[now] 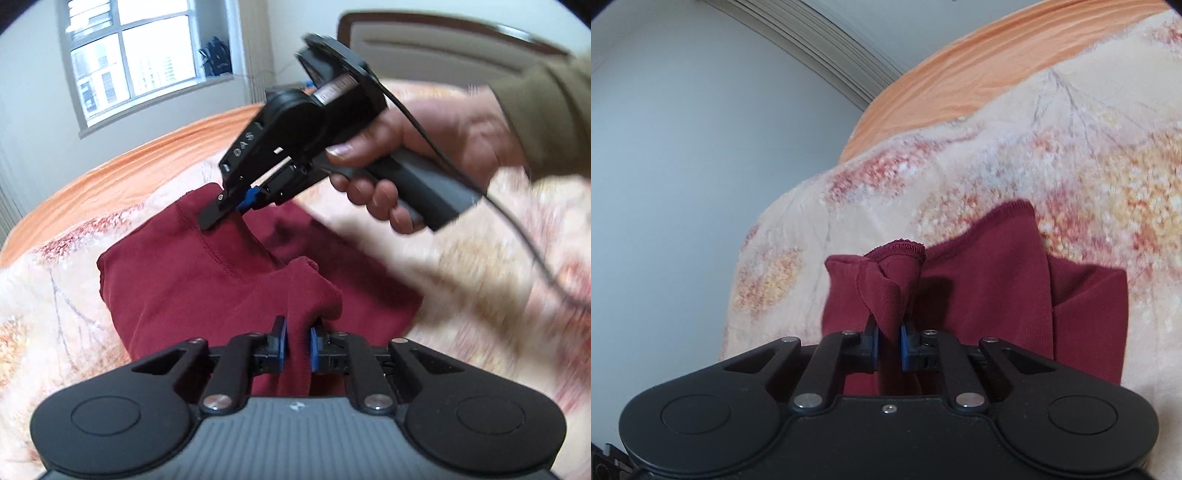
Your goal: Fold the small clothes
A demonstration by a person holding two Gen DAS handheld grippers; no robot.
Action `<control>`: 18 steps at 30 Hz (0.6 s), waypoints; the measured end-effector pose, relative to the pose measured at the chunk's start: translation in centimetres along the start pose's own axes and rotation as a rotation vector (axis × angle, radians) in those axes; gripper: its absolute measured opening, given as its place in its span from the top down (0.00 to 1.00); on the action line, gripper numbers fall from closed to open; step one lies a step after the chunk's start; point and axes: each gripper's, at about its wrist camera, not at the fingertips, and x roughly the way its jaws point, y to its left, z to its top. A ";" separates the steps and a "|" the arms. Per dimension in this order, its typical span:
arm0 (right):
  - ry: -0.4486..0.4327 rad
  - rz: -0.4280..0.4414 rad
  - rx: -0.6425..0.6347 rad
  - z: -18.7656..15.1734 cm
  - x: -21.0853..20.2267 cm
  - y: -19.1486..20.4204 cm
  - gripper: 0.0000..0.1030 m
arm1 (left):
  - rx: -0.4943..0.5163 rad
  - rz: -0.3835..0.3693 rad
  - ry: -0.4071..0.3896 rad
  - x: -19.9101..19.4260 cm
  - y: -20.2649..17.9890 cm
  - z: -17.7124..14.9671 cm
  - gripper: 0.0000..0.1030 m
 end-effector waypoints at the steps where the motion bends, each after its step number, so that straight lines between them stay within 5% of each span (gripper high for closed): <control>1: -0.011 0.007 0.001 0.3 -0.8 0.1 0.89 | -0.029 -0.016 -0.022 -0.5 -0.1 0.7 0.88; 7: -0.054 -0.017 0.014 1.8 -5.6 -1.3 0.89 | -0.112 -0.102 -0.062 0.2 -2.1 2.7 0.88; 18: -0.030 -0.111 0.104 0.1 -5.5 -6.4 0.89 | -0.181 -0.136 0.056 5.5 -3.0 1.8 0.88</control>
